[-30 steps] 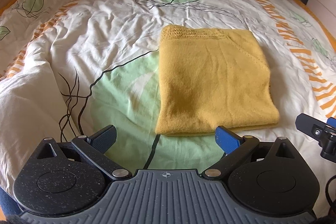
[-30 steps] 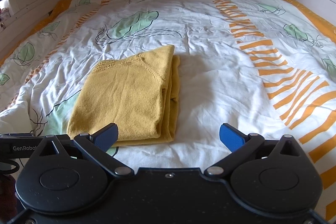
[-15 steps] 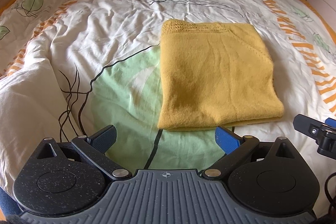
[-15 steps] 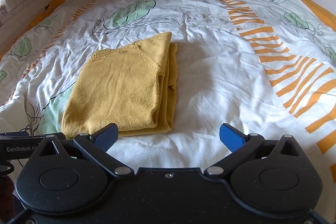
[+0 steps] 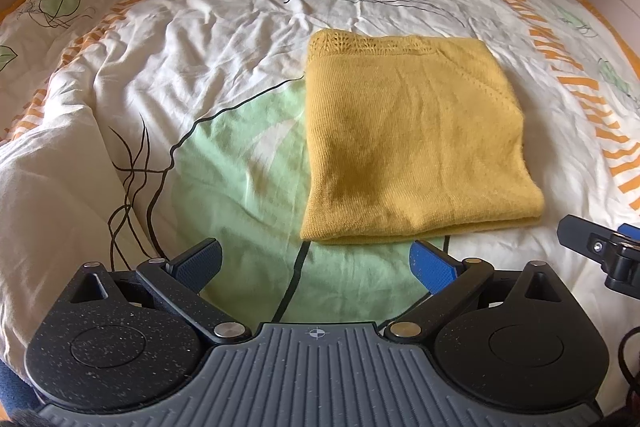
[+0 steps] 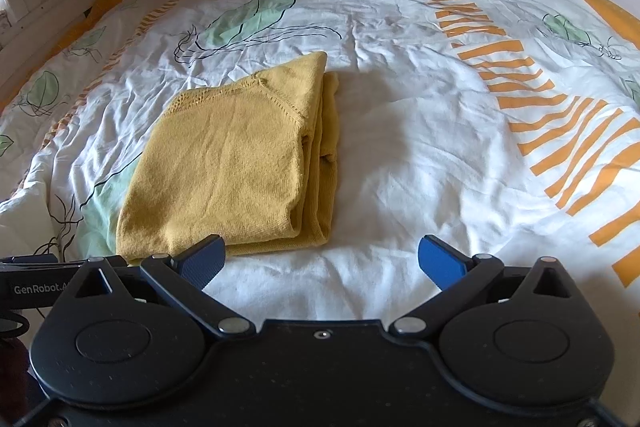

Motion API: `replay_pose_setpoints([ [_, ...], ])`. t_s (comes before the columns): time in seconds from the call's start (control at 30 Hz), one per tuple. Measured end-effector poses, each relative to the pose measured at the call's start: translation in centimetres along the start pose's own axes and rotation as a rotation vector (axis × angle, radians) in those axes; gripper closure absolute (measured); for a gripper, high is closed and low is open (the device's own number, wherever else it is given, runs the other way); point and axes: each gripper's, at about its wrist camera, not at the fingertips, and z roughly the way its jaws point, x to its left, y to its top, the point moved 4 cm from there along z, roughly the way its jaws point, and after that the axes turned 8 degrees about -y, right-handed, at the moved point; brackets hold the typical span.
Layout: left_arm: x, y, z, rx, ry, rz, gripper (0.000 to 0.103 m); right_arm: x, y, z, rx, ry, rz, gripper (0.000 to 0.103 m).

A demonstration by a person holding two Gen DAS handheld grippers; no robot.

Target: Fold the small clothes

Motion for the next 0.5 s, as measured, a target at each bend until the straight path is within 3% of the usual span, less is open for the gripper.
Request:
replay_pose_setpoints([
  [0.5,-0.05,0.03,0.28,0.003,-0.005,0.003,0.002,0.18,-0.01,0.49,0.015,0.002,0.002,0.001],
])
